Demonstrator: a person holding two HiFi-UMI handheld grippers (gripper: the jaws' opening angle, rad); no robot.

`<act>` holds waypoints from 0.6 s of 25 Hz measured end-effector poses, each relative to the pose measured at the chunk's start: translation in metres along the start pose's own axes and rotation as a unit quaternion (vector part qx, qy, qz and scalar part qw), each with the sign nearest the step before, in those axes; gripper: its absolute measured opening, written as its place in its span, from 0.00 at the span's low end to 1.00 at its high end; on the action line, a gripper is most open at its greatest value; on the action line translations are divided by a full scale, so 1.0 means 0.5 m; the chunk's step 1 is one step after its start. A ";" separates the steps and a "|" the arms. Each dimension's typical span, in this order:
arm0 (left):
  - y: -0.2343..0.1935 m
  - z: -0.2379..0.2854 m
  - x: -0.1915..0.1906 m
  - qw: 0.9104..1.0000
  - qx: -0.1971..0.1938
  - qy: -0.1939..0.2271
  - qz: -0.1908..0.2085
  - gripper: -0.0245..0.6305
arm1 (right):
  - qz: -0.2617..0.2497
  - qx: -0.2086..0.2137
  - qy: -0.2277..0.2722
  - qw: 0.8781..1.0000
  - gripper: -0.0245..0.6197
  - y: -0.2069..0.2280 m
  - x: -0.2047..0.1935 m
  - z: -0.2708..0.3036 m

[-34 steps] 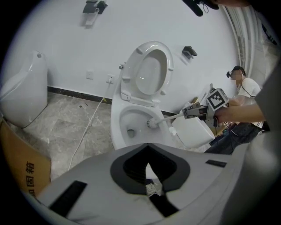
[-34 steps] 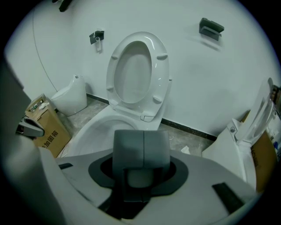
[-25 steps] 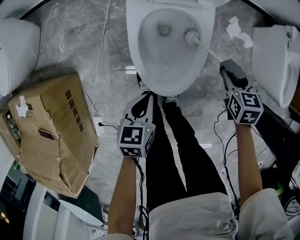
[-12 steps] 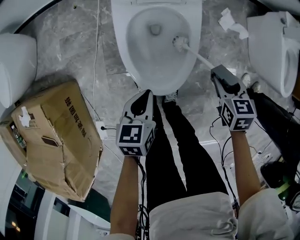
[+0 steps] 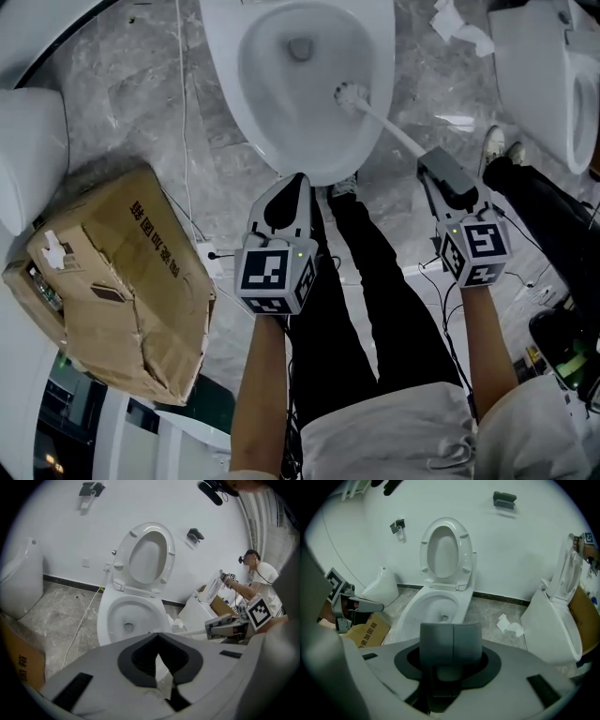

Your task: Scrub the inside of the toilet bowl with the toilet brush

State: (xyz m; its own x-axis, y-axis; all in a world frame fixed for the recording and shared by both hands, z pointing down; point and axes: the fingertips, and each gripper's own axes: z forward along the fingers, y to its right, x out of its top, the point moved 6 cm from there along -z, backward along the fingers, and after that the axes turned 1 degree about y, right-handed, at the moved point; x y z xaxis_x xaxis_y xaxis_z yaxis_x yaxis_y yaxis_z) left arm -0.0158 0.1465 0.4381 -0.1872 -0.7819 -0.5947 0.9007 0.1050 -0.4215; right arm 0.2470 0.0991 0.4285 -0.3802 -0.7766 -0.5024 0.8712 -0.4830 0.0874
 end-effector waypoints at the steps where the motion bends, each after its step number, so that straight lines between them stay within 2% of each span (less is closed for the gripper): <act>1: -0.003 -0.001 -0.002 1.000 0.001 -0.001 -0.002 0.07 | 0.002 0.000 -0.005 1.000 0.32 -0.008 -0.006 -0.004; 5: -0.008 -0.001 -0.002 1.000 -0.004 -0.014 -0.002 0.07 | -0.009 0.006 -0.015 1.000 0.32 -0.040 -0.019 -0.019; 9: -0.018 0.010 0.016 1.000 -0.011 -0.028 0.011 0.07 | -0.045 0.012 0.034 0.998 0.32 -0.069 0.017 -0.012; 15: -0.063 0.017 0.072 0.998 -0.018 -0.044 0.048 0.07 | -0.037 0.029 -0.005 0.999 0.31 -0.107 0.066 0.116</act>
State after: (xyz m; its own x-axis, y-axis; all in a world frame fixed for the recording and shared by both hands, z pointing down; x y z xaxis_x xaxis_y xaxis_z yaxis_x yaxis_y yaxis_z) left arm -0.0475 0.1099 0.4358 -0.0633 -0.8183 -0.5713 0.8976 0.2035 -0.3909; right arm 0.1699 0.0757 0.4570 -0.4461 -0.7417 -0.5009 0.8210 -0.5619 0.1009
